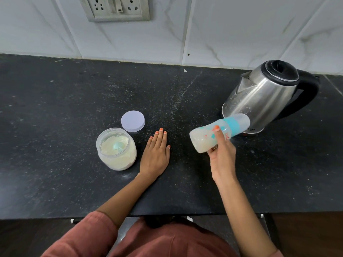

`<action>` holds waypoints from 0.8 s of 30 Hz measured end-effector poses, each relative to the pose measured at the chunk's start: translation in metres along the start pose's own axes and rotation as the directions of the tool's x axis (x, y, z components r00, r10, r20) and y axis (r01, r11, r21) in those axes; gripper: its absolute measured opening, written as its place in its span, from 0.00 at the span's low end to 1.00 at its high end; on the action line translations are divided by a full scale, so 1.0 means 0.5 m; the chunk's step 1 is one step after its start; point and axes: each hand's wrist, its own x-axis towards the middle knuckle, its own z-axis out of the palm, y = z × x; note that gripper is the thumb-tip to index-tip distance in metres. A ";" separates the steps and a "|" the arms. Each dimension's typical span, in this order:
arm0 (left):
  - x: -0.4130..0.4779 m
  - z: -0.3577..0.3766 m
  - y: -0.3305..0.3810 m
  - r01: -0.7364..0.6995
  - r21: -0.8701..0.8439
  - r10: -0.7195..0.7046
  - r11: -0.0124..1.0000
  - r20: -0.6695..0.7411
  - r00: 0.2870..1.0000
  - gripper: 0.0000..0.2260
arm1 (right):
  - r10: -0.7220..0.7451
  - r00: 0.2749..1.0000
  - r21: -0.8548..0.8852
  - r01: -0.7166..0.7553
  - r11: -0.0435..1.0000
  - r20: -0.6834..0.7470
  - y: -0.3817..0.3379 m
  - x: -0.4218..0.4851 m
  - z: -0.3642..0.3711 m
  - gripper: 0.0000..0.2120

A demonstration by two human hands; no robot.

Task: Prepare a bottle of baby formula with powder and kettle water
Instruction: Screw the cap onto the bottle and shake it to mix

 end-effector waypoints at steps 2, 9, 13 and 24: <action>0.000 -0.002 0.001 -0.003 -0.004 0.003 1.000 -0.010 1.000 0.29 | -0.012 0.997 -0.114 0.021 0.993 0.079 0.005 -0.012 -0.001 0.09; 0.000 -0.003 0.001 -0.005 -0.006 0.005 1.000 -0.006 1.000 0.30 | 0.038 0.983 -0.190 -0.004 0.982 0.178 0.007 -0.022 -0.003 0.09; -0.001 -0.004 0.002 -0.008 0.004 0.008 1.000 -0.009 1.000 0.31 | -0.023 0.996 -0.045 0.027 0.999 0.089 0.003 -0.015 0.014 0.07; -0.002 -0.002 0.002 -0.004 0.006 0.004 1.000 -0.001 1.000 0.31 | -0.026 1.000 0.093 0.025 0.995 0.007 -0.017 0.010 -0.008 0.14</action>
